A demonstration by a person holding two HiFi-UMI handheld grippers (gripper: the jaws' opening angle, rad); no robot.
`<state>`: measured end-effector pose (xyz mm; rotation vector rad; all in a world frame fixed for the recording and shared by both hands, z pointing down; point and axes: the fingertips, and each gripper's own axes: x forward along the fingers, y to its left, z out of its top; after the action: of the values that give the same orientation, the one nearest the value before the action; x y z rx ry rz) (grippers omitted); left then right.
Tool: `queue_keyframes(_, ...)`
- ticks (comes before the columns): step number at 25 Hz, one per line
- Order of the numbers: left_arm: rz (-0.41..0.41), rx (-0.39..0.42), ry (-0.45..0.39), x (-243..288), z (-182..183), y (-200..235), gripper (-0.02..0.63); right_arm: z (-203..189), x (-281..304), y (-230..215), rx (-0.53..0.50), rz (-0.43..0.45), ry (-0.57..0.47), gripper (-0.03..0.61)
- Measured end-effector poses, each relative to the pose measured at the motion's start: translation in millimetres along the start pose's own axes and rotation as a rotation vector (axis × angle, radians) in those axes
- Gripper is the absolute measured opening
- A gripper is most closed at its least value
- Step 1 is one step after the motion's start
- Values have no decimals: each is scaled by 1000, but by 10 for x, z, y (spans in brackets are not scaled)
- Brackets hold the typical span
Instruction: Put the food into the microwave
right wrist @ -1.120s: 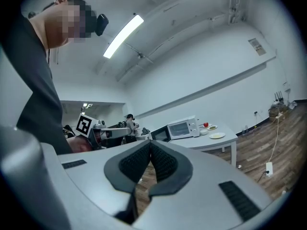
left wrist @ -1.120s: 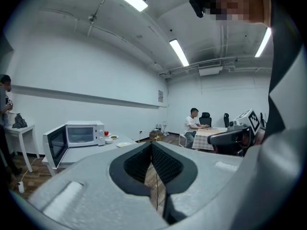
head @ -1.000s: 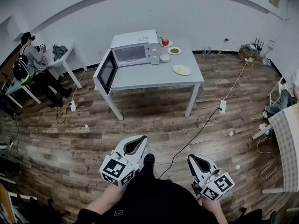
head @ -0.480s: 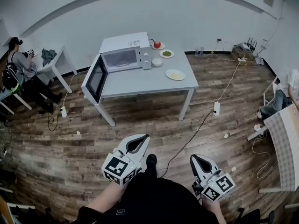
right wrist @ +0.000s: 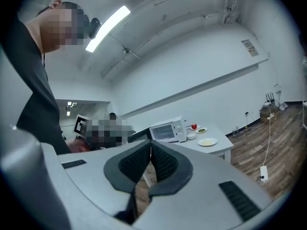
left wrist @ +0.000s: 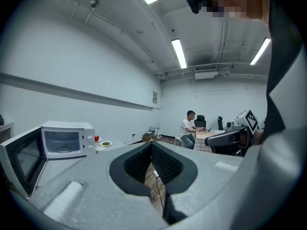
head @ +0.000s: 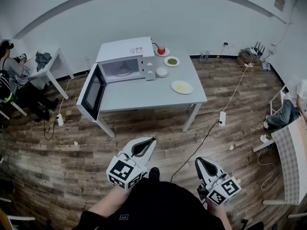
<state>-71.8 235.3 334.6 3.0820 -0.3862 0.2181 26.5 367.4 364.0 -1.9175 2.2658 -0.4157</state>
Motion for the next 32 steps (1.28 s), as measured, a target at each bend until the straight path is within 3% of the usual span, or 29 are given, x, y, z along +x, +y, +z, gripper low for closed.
queue_keyframes(8, -30, -29, 6, 264, -21, 813, 9, 149, 948, -239, 28, -8, 32, 15)
queue_keyframes(15, -42, -20, -1, 392, 11, 1406, 8, 260, 1444, -363, 23, -44, 77, 15)
queue_keyframes(26, -1, -69, 25, 802, -154, 1917, 8, 265, 2104, -869, 54, -16, 119, 15)
queue_keyframes(32, 37, -63, 55, 1214, -125, 2204, 8, 333, 2511, -1314, 19, 20, 140, 15)
